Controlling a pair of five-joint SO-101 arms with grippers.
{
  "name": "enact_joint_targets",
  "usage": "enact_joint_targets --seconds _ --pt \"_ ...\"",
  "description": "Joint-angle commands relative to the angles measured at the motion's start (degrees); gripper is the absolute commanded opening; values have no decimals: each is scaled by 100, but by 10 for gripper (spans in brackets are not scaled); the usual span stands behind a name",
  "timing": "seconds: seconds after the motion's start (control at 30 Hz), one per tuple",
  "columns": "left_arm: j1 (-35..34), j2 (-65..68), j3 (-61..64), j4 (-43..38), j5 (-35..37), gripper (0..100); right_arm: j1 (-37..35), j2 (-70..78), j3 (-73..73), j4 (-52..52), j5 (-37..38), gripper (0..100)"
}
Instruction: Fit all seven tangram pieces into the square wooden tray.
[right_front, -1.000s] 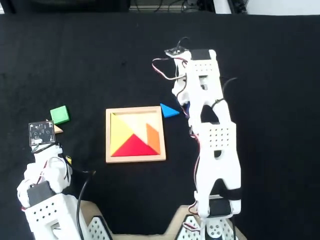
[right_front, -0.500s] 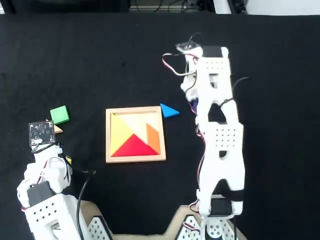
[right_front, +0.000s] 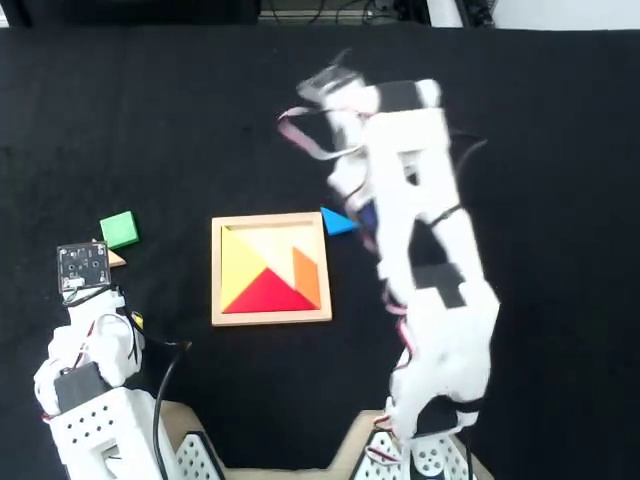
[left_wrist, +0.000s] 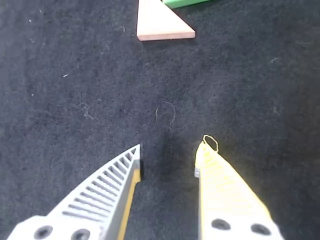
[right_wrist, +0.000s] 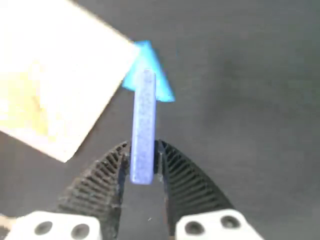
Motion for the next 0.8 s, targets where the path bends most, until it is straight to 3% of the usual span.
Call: enact_joint_targets --seconds 0.0,0.17,0.77 --pt "31 -26 -31 -62 -26 181 -932 -857 1033 -141 264 11" --pt "22 -26 -31 -62 -26 181 -1257 -954 1666 -870 220 11" --pt "22 -26 -31 -62 -26 181 -1802 -48 1912 -1433 -378 11"
